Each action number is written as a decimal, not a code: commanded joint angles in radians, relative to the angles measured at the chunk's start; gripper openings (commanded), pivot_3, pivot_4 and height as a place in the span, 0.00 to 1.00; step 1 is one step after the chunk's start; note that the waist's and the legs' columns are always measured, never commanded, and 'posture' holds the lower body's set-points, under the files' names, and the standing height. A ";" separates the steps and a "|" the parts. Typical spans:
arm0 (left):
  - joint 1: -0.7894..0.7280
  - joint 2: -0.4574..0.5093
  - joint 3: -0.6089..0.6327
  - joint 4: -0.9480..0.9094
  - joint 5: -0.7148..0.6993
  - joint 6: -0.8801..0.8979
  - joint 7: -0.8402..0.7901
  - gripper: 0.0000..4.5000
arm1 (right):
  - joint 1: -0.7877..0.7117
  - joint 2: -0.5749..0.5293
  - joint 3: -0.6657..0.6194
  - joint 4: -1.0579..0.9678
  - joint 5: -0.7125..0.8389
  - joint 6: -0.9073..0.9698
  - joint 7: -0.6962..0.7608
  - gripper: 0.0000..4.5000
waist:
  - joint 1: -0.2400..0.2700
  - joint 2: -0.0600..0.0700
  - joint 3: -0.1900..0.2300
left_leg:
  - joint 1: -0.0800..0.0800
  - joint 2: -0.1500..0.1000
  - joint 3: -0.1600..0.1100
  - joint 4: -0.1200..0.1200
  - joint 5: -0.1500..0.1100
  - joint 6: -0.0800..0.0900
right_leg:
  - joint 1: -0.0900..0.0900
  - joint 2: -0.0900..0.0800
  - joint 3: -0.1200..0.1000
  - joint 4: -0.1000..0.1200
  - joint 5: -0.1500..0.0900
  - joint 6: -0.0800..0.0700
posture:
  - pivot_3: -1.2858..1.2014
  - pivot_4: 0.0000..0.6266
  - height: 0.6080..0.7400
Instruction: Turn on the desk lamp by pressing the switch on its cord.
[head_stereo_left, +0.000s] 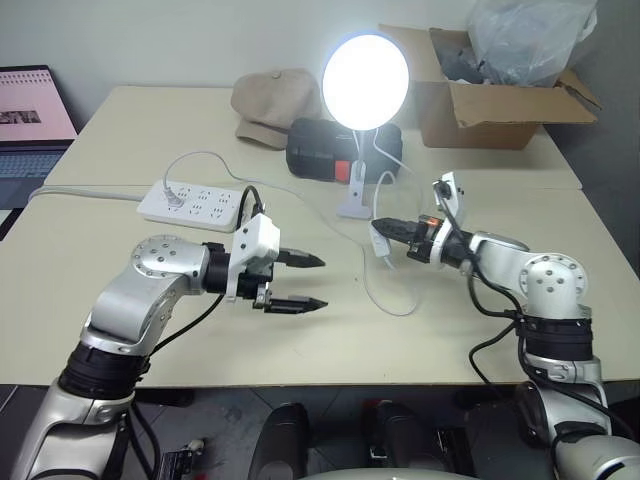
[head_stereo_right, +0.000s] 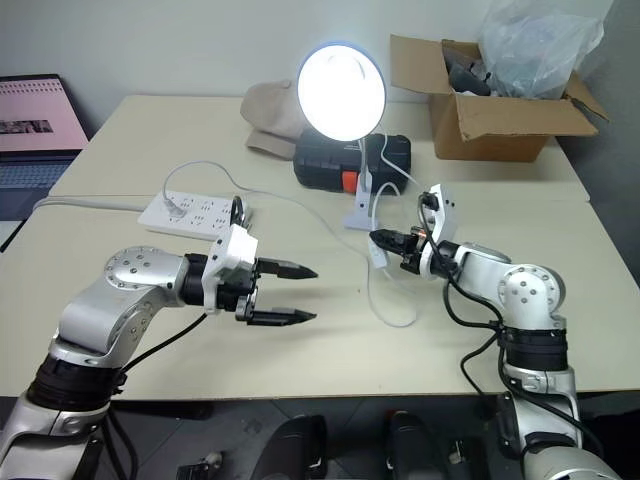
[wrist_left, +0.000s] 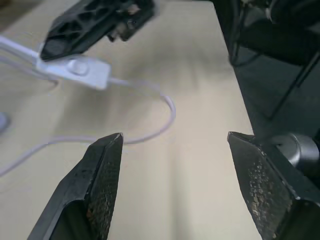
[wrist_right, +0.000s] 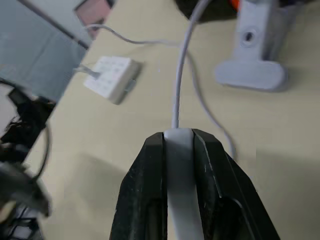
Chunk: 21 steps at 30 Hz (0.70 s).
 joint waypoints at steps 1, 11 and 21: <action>-0.004 0.005 0.007 -0.018 0.022 -0.025 0.013 0.77 | -0.040 0.034 -0.005 0.061 -0.084 -0.056 -0.019 0.09 | 0.001 0.000 0.000 | 0.000 0.000 0.000 0.000 0.000 0.000 | 0.000 0.000 0.000 0.000 0.000 0.000 | 0.52 0.24 1.00; 0.003 -0.016 0.039 0.010 -0.003 0.003 0.041 0.77 | -0.053 0.013 0.056 0.069 -0.223 -0.150 0.193 0.54 | 0.001 0.000 0.000 | -0.001 0.000 0.001 0.000 0.000 0.000 | 0.000 0.000 0.000 0.000 0.000 0.000 | 0.52 0.24 1.00; 0.005 0.013 0.103 0.014 -0.028 0.086 0.107 0.77 | 0.031 -0.327 0.157 -0.223 -0.289 -0.259 0.677 0.99 | 0.009 0.000 0.000 | -0.001 0.000 0.000 0.000 0.000 0.000 | -0.001 0.000 0.000 -0.001 0.000 0.000 | 0.52 0.24 1.00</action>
